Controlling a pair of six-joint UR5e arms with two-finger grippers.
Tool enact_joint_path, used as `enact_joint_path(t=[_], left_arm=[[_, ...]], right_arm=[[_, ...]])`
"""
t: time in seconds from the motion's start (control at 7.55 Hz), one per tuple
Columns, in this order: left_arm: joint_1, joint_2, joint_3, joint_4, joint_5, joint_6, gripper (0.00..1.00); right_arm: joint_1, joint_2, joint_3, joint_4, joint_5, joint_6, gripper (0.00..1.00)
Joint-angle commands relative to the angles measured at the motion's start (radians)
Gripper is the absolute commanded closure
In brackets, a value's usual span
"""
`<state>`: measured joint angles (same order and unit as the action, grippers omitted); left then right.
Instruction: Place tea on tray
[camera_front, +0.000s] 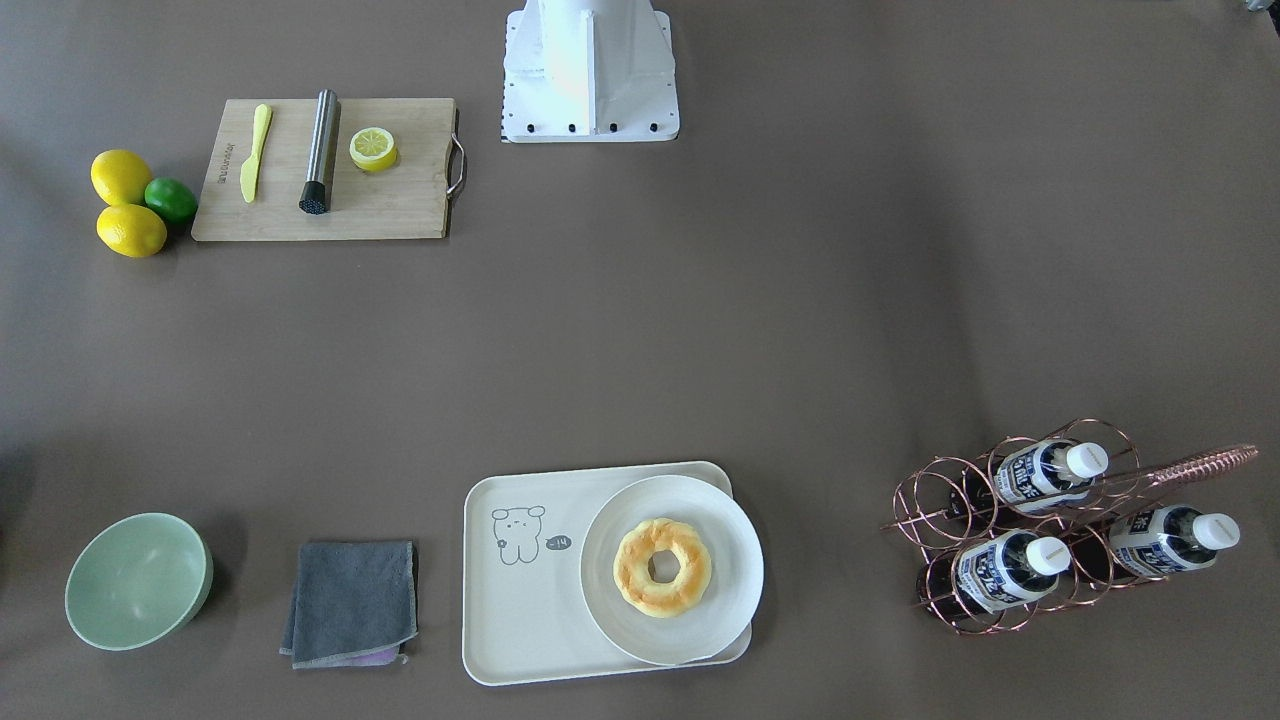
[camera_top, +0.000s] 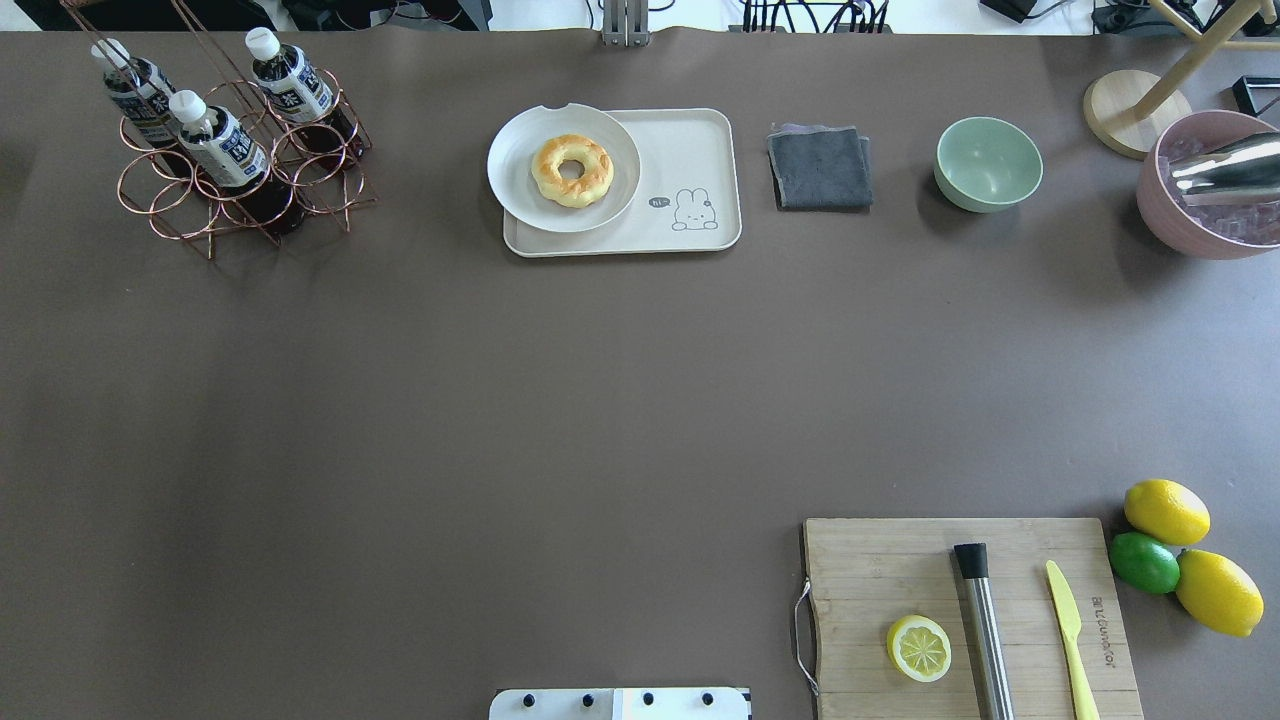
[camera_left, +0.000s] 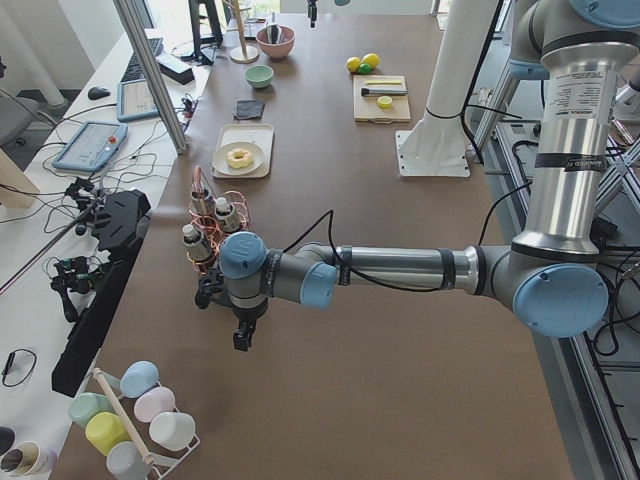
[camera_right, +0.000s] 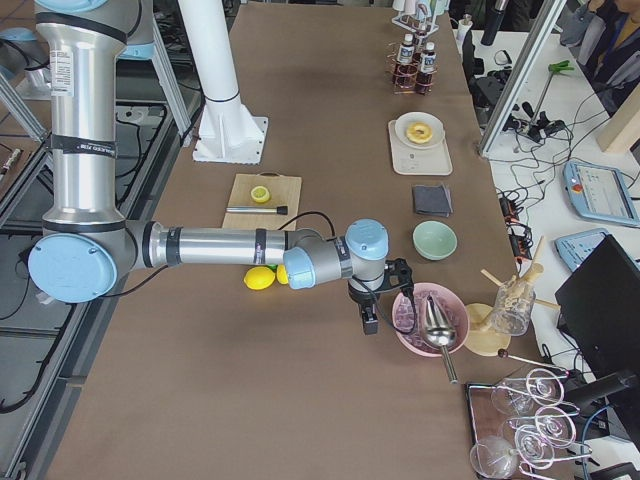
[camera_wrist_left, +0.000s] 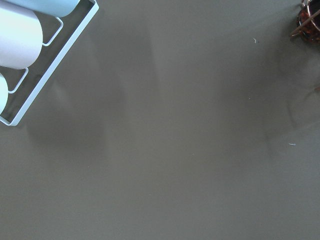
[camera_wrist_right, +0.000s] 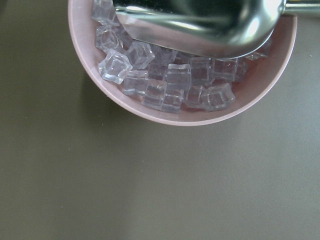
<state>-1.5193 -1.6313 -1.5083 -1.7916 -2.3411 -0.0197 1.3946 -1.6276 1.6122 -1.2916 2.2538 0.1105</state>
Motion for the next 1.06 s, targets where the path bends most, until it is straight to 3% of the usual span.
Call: enact_joint_path(t=[0.0, 0.93], left_arm=[[-0.001, 0.001, 0.000, -0.002, 0.000, 0.000, 0.03], [-0.004, 0.002, 0.023, -0.017, 0.065, 0.000, 0.03]], right_arm=[[0.001, 0.000, 0.001, 0.000, 0.000, 0.000, 0.00], [0.000, 0.002, 0.006, 0.000, 0.006, 0.000, 0.00]])
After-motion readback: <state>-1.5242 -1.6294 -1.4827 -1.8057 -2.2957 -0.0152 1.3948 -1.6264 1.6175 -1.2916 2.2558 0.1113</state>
